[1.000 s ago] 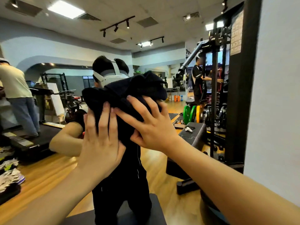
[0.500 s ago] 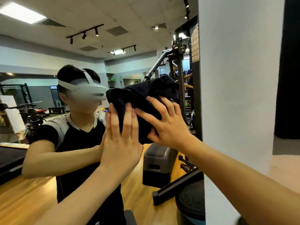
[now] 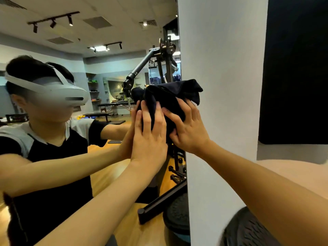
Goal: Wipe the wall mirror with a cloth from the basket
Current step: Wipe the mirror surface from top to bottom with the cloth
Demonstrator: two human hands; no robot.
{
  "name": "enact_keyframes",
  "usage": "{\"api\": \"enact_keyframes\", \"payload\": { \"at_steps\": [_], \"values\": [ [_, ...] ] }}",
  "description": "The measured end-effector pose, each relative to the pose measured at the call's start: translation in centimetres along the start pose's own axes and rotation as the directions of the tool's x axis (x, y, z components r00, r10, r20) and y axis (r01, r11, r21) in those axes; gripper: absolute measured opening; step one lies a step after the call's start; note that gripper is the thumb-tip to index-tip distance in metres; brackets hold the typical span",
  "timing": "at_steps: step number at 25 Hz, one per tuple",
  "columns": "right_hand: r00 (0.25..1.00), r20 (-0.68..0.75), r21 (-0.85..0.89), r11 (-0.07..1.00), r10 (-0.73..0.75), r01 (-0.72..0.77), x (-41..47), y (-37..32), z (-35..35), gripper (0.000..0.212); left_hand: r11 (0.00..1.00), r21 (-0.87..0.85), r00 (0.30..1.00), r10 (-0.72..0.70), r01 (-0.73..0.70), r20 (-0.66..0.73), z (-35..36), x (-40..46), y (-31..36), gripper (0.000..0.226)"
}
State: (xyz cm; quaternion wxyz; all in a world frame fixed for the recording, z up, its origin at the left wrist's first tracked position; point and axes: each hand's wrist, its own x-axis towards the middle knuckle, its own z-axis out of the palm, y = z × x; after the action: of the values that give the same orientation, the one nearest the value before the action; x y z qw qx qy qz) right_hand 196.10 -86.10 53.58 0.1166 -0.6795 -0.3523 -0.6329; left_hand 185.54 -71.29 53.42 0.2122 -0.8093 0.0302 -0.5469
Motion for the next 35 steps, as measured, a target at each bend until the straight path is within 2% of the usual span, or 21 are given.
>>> {"api": "enact_keyframes", "payload": {
  "at_steps": [2, 5, 10, 14, 19, 23, 30, 35],
  "values": [
    [1.0, 0.015, 0.013, 1.0, 0.02, -0.02, -0.8, -0.2, 0.1, 0.063, 1.0, 0.0, 1.0, 0.017, -0.017, -0.002, 0.2, -0.5, 0.3, 0.067],
    [0.998, 0.047, 0.024, 0.999, 0.045, -0.047, -3.2, -0.8, 0.1, 0.064, 0.997, 0.013, 0.997, 0.077, -0.078, 0.028, 0.8, -2.2, 0.8, 0.075],
    [0.983, 0.174, 0.038, 0.997, 0.058, -0.065, -9.8, -3.1, -0.2, 0.067, 0.991, 0.005, 0.977, 0.131, -0.133, 0.169, 1.3, -7.9, 2.3, 0.077],
    [0.962, 0.262, 0.017, 0.996, 0.081, -0.088, -9.8, -4.3, -0.7, 0.073, 0.983, 0.058, 0.965, 0.158, -0.174, 0.211, 0.6, -8.9, 1.1, 0.081],
    [0.932, 0.349, 0.015, 0.994, 0.095, -0.107, -9.6, -6.3, -2.0, 0.073, 0.977, 0.09, 0.958, 0.17, -0.195, 0.231, -0.7, -9.5, -0.5, 0.072],
    [0.922, 0.372, -0.003, 0.994, 0.105, -0.112, -9.0, -9.5, -1.9, 0.072, 0.967, 0.114, 0.954, 0.201, -0.23, 0.221, -1.6, -11.1, -3.7, 0.073],
    [0.922, 0.363, 0.019, 0.988, 0.135, -0.152, -7.1, -20.2, -1.6, 0.074, 0.952, 0.148, 0.937, 0.221, -0.268, 0.271, -5.6, -16.5, -12.1, 0.067],
    [0.93, 0.34, 0.077, 0.982, 0.137, -0.172, -4.2, -29.8, -1.4, 0.077, 0.949, 0.211, 0.933, 0.158, -0.234, 0.323, -9.3, -21.1, -19.9, 0.078]
  ]
}}
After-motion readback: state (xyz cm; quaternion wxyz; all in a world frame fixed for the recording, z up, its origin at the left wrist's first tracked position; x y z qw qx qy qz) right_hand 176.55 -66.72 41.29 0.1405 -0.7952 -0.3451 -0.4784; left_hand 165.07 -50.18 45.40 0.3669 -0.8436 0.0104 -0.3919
